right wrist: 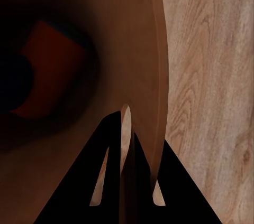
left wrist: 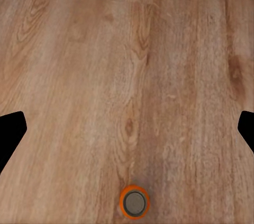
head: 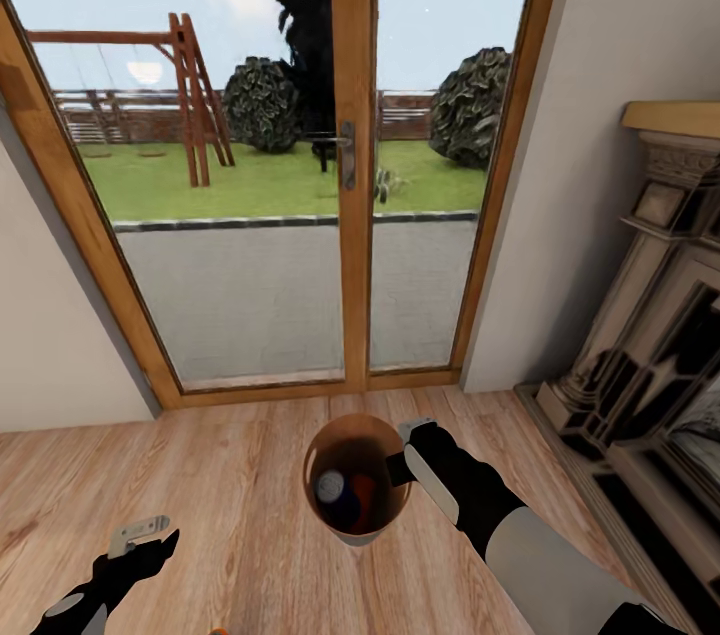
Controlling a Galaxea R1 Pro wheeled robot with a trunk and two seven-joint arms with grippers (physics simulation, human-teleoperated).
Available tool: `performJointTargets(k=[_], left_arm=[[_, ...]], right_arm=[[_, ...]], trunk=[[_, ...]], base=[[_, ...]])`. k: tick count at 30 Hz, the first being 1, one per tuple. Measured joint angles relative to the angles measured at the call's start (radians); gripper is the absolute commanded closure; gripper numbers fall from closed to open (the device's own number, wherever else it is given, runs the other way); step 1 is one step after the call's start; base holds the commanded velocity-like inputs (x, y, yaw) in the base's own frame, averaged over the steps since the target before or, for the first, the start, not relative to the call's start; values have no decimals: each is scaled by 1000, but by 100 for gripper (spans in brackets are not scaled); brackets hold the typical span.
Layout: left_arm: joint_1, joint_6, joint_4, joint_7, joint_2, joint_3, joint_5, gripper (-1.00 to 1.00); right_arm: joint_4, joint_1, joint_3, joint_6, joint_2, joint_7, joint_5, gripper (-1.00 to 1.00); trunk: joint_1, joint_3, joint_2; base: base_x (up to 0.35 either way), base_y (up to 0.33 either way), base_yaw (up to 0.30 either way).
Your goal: Put the three can of soda from the living room inside the tash can in the kitchen.
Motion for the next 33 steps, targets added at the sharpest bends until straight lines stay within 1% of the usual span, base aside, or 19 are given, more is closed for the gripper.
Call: performJointTargets(k=[4,9,33], left_arm=[[0,0,0,0,0,0,0,-100],[0,0,0,-1,0,0,0,-100],[0,-1,0,-2,0,-1,0,-100]], right_arm=[[0,0,0,-1,0,0,-3,100],[0,0,0,0,0,0,-1,100],[-1,0,-1,5,-1,-2,1,100]], trunk=[[0,0,0],[19,-16,-35],[111,-127,-203]], base=[[2,0,0],[0,0,0],[0,0,0]])
